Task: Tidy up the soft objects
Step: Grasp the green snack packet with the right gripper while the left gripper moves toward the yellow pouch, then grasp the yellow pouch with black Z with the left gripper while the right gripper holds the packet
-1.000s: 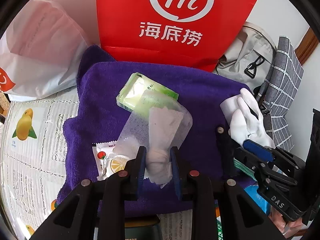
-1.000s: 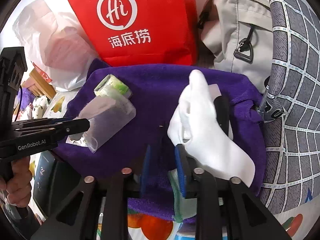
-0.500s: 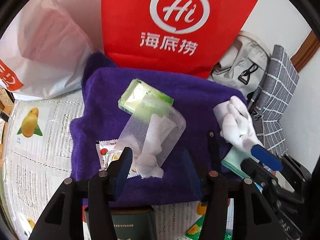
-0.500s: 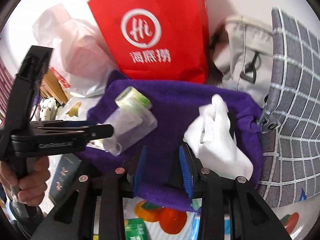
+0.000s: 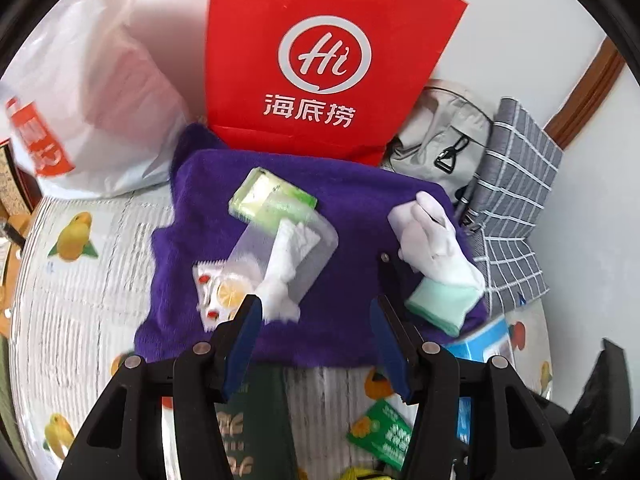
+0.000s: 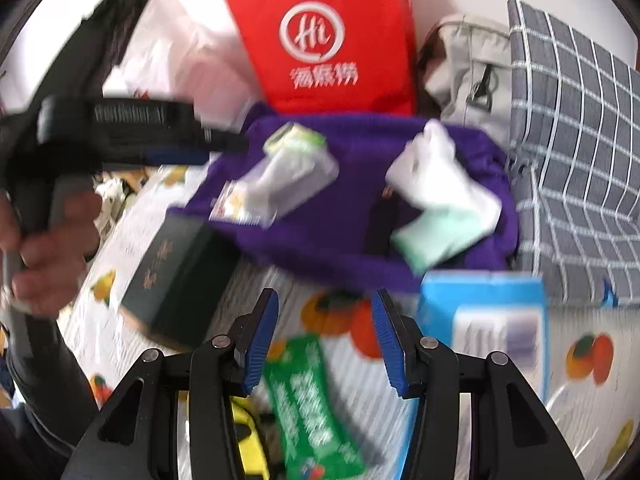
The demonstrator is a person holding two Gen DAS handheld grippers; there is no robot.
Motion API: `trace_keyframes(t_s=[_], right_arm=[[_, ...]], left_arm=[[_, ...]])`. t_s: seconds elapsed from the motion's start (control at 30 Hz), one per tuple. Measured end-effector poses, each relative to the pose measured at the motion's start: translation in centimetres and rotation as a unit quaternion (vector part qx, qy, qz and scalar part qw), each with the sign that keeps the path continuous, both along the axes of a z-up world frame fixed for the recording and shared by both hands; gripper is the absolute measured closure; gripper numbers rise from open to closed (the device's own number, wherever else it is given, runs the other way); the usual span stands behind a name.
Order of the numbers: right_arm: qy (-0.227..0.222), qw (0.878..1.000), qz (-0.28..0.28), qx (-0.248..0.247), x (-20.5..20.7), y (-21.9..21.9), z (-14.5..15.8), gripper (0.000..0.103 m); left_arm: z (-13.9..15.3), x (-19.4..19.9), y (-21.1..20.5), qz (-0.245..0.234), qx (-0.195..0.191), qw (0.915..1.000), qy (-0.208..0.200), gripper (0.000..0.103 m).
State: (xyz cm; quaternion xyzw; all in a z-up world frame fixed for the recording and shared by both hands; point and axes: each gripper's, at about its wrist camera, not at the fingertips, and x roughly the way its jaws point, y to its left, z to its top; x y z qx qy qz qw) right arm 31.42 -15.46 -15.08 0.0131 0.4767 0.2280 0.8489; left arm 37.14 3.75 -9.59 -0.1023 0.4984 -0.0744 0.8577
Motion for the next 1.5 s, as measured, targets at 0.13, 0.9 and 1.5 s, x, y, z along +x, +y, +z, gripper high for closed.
trace_keyframes(t_s=[0.13, 0.9, 1.5], right_arm=[[0.023, 0.999, 0.035, -0.026, -2.1, 1.6, -1.6, 0.054], [0.055, 0.991, 0.04, -0.113, -3.6, 3.0, -6.1, 0.072], [-0.012, 0.999, -0.034, -0.023, -9.8, -1.4, -0.6, 0.079]], left_arm=[[-0.8, -3.4, 1.2, -0.01, -0.024, 0.9996, 0.008, 0.049], [-4.0, -16.8, 5.5, 0.006, -0.054, 0.9985, 0.004, 0.049], [-3.4, -20.5, 2.2, 0.006, -0.024, 0.9993, 0.027, 0.049]])
